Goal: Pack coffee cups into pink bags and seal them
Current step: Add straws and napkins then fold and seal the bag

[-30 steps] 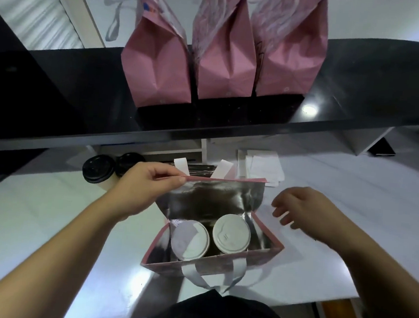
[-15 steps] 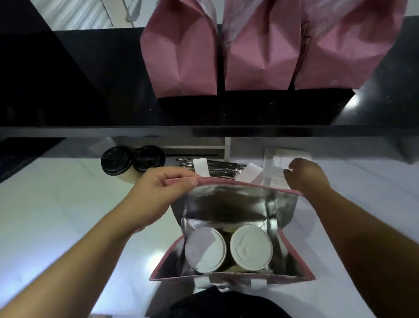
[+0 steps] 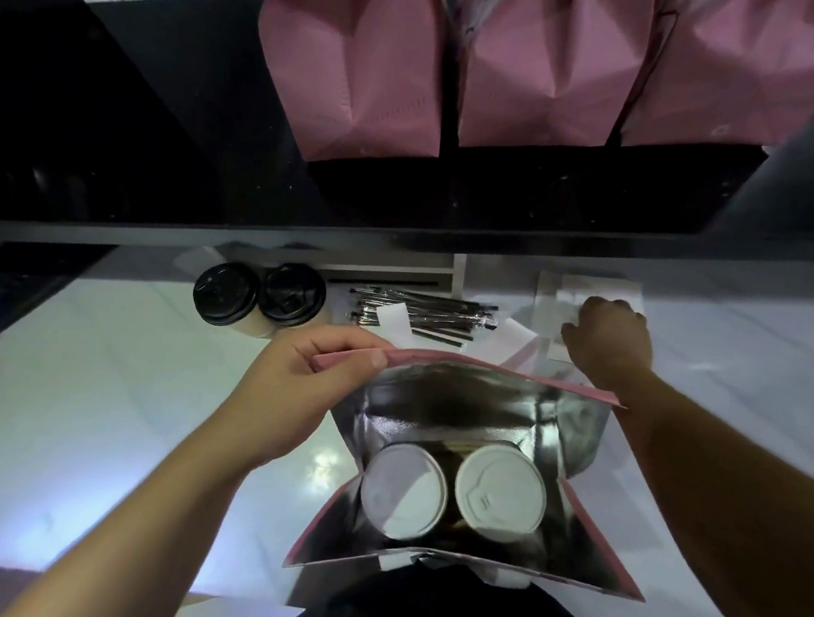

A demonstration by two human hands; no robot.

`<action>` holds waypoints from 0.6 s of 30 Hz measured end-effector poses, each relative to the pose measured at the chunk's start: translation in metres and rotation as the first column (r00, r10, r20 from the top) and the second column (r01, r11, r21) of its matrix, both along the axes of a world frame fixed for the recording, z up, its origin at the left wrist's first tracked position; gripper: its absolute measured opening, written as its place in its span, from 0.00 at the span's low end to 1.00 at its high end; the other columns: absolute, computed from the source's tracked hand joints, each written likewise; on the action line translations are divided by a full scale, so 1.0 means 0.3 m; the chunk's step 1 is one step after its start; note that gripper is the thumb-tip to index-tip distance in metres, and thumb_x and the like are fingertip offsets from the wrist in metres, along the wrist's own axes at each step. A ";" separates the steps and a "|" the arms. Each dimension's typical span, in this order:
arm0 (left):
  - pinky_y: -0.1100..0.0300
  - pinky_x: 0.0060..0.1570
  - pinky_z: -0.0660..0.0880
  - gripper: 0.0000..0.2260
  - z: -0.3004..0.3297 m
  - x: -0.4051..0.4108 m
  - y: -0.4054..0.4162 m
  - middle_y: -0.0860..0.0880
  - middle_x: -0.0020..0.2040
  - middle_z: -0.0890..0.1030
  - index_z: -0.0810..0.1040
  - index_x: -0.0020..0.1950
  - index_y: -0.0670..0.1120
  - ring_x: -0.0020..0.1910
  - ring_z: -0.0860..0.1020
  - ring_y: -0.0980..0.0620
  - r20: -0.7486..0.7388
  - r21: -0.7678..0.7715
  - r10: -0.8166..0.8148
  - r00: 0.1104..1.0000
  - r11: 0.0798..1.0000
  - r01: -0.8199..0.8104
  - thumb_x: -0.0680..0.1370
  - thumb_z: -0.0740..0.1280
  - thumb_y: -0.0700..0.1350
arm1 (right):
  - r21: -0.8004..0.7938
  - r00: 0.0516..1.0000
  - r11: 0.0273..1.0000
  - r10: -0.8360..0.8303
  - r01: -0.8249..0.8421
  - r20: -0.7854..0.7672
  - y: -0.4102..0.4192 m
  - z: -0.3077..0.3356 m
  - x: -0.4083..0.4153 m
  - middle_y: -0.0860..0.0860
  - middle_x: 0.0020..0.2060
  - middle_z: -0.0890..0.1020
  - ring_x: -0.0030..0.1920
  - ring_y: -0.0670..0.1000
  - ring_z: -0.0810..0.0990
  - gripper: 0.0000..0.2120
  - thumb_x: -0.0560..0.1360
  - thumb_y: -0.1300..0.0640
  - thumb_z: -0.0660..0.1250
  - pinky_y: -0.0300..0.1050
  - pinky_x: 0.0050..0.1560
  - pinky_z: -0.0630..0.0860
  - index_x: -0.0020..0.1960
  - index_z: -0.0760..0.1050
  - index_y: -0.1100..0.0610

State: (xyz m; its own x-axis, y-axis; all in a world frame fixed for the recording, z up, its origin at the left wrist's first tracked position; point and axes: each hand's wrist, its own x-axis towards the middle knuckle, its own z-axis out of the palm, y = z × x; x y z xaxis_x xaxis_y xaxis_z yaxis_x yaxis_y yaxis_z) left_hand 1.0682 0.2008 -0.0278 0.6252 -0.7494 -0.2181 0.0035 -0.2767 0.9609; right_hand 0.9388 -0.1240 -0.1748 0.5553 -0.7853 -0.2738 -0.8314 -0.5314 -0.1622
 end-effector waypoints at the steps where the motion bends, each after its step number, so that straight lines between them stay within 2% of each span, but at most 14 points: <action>1: 0.68 0.44 0.78 0.07 0.000 0.001 -0.001 0.49 0.46 0.89 0.89 0.49 0.56 0.45 0.87 0.52 0.004 -0.002 -0.003 1.000 1.000 0.003 0.77 0.71 0.51 | -0.007 1.000 1.000 0.009 -0.009 0.008 0.001 0.000 0.000 0.62 0.47 0.81 0.48 0.63 0.78 0.09 0.77 0.58 0.63 0.51 0.52 0.78 0.50 0.78 0.63; 4: 0.67 0.45 0.78 0.08 -0.004 -0.001 -0.005 0.50 0.46 0.88 0.89 0.49 0.56 0.46 0.87 0.51 0.008 0.005 0.010 1.000 1.000 -0.010 0.76 0.71 0.53 | -0.005 0.999 1.000 -0.004 0.004 0.036 -0.005 -0.010 -0.013 0.61 0.37 0.80 0.40 0.63 0.80 0.10 0.75 0.64 0.60 0.46 0.40 0.74 0.37 0.75 0.63; 8: 0.66 0.46 0.79 0.08 -0.007 -0.003 -0.007 0.50 0.46 0.88 0.89 0.48 0.56 0.46 0.86 0.51 0.006 0.012 0.012 1.000 1.000 -0.012 0.76 0.70 0.53 | 0.062 0.984 0.995 -0.083 0.074 0.156 -0.022 -0.035 -0.037 0.57 0.32 0.75 0.36 0.61 0.76 0.12 0.75 0.65 0.59 0.43 0.33 0.64 0.32 0.69 0.59; 10: 0.66 0.45 0.78 0.08 -0.004 0.002 -0.007 0.49 0.46 0.88 0.89 0.48 0.55 0.45 0.86 0.52 -0.001 0.009 0.014 1.000 1.000 -0.014 0.76 0.70 0.53 | 0.103 0.952 0.984 -0.166 0.144 0.258 -0.033 -0.039 -0.045 0.58 0.34 0.77 0.38 0.61 0.76 0.10 0.75 0.63 0.59 0.45 0.35 0.68 0.36 0.73 0.60; 12: 0.66 0.45 0.78 0.07 -0.005 0.006 -0.005 0.50 0.46 0.88 0.89 0.49 0.55 0.45 0.86 0.52 0.009 0.021 0.015 1.000 1.000 -0.015 0.77 0.71 0.52 | 0.110 0.925 0.976 -0.214 0.189 0.314 -0.047 -0.042 -0.058 0.60 0.38 0.82 0.41 0.63 0.78 0.11 0.76 0.62 0.60 0.49 0.41 0.76 0.42 0.79 0.64; 14: 0.66 0.45 0.79 0.07 -0.012 0.006 -0.002 0.50 0.46 0.88 0.89 0.49 0.55 0.45 0.87 0.51 0.018 0.035 0.015 1.000 0.999 -0.015 0.78 0.70 0.49 | 0.127 0.906 0.966 -0.254 0.224 0.338 -0.060 -0.049 -0.074 0.60 0.41 0.83 0.44 0.63 0.80 0.12 0.77 0.59 0.60 0.53 0.47 0.79 0.46 0.81 0.64; 16: 0.65 0.45 0.79 0.07 -0.016 0.006 -0.002 0.49 0.45 0.88 0.89 0.49 0.54 0.45 0.87 0.51 0.010 0.037 0.031 0.999 0.999 -0.031 0.78 0.70 0.49 | 0.226 0.849 0.934 -0.347 0.276 0.399 -0.068 -0.053 -0.088 0.57 0.43 0.84 0.45 0.61 0.81 0.12 0.79 0.55 0.62 0.54 0.50 0.80 0.47 0.81 0.60; 18: 0.66 0.45 0.78 0.07 -0.016 0.007 -0.004 0.49 0.45 0.88 0.89 0.49 0.55 0.44 0.86 0.52 0.011 0.030 0.041 0.999 0.999 -0.042 0.76 0.71 0.52 | 0.339 0.757 0.884 -0.454 0.321 0.469 -0.074 -0.055 -0.105 0.52 0.43 0.83 0.45 0.58 0.81 0.11 0.79 0.52 0.61 0.50 0.48 0.79 0.49 0.81 0.55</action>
State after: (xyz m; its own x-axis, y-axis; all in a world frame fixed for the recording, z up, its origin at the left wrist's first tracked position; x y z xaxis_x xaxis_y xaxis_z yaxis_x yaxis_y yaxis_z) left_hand 1.0702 0.1996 -0.0325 0.6580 -0.7159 -0.2335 0.0059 -0.3051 0.9523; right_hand 0.9073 -0.1461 -0.1912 0.3240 -0.9180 -0.2288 -0.7082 -0.0750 -0.7020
